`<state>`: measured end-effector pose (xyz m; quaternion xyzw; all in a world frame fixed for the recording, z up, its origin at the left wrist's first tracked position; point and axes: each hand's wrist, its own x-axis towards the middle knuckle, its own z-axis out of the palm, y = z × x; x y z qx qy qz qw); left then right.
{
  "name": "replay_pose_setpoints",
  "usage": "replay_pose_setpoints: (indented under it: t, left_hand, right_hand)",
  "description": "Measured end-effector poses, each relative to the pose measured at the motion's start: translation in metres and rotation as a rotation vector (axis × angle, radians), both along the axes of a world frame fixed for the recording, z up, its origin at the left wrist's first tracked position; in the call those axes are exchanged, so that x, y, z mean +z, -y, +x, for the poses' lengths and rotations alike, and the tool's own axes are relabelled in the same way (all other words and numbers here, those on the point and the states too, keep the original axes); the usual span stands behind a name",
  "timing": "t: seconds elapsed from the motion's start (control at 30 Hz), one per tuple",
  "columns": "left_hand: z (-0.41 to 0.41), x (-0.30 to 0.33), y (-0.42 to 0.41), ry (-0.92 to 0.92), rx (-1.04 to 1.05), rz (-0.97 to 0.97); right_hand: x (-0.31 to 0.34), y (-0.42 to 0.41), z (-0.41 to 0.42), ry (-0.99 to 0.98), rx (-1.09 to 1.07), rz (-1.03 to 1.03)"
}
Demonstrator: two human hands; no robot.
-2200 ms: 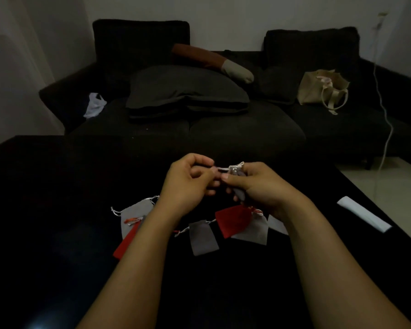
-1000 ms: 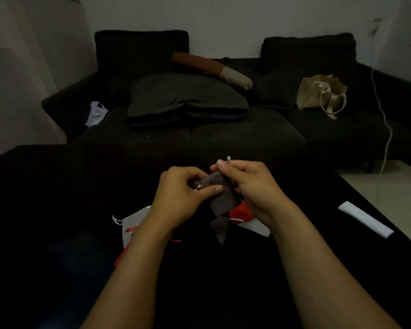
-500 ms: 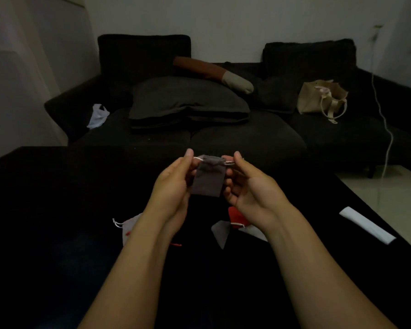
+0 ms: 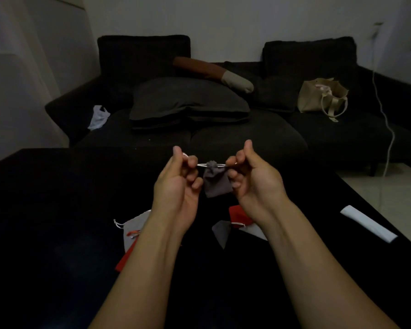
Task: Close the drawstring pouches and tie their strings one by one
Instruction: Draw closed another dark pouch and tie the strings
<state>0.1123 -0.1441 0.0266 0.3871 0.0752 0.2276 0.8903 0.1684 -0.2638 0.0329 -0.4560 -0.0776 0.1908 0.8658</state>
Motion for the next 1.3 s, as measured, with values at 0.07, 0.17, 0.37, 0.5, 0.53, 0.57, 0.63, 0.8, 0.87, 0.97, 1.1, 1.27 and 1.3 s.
replay_pose_setpoints:
  t: [0.07,0.17,0.37,0.5,0.53,0.57,0.63,0.8,0.87,0.97,1.1,1.27,1.3]
  left_hand:
    - [-0.002,-0.001,0.001,-0.023,0.004,0.138]
    - [-0.004,-0.001,0.0,-0.035,0.022,0.276]
    - [-0.004,0.001,-0.002,0.001,0.09,0.227]
    - [-0.003,0.002,0.001,0.002,0.077,0.202]
    - [-0.002,0.002,0.001,-0.001,0.069,0.186]
    - [-0.002,0.002,0.001,-0.009,0.057,0.158]
    - [0.0,0.001,-0.002,-0.02,0.025,0.091]
    - [-0.005,-0.002,-0.01,-0.096,-0.069,0.061]
    - [-0.007,-0.003,-0.01,-0.129,-0.078,0.089]
    - [-0.008,0.0,-0.008,-0.154,-0.091,0.162]
    - [-0.007,0.0,-0.007,-0.153,-0.017,0.152]
    - [-0.008,0.0,-0.009,-0.115,-0.008,0.217]
    - [-0.008,-0.001,-0.007,-0.096,-0.015,0.242]
  right_hand:
    - [-0.002,0.001,-0.002,0.008,0.032,0.008]
    - [-0.001,0.003,-0.004,0.022,0.096,0.009]
    - [0.006,0.0,-0.008,0.166,0.063,-0.125]
    - [0.007,-0.002,-0.007,0.156,0.009,-0.077]
    - [0.008,-0.004,-0.006,0.151,0.001,-0.066]
    - [0.008,-0.004,-0.006,0.142,0.002,-0.061]
    - [0.005,-0.005,-0.006,0.131,0.032,-0.06]
    - [0.0,-0.002,-0.008,0.109,0.088,-0.088]
    - [0.0,0.0,-0.009,0.09,0.089,-0.08]
    - [0.0,0.0,-0.007,0.078,0.074,-0.111]
    - [-0.001,-0.002,-0.006,0.079,0.096,-0.172]
    - [0.001,-0.002,-0.006,0.058,0.104,-0.067]
    - [0.002,-0.003,-0.007,0.044,0.104,-0.025]
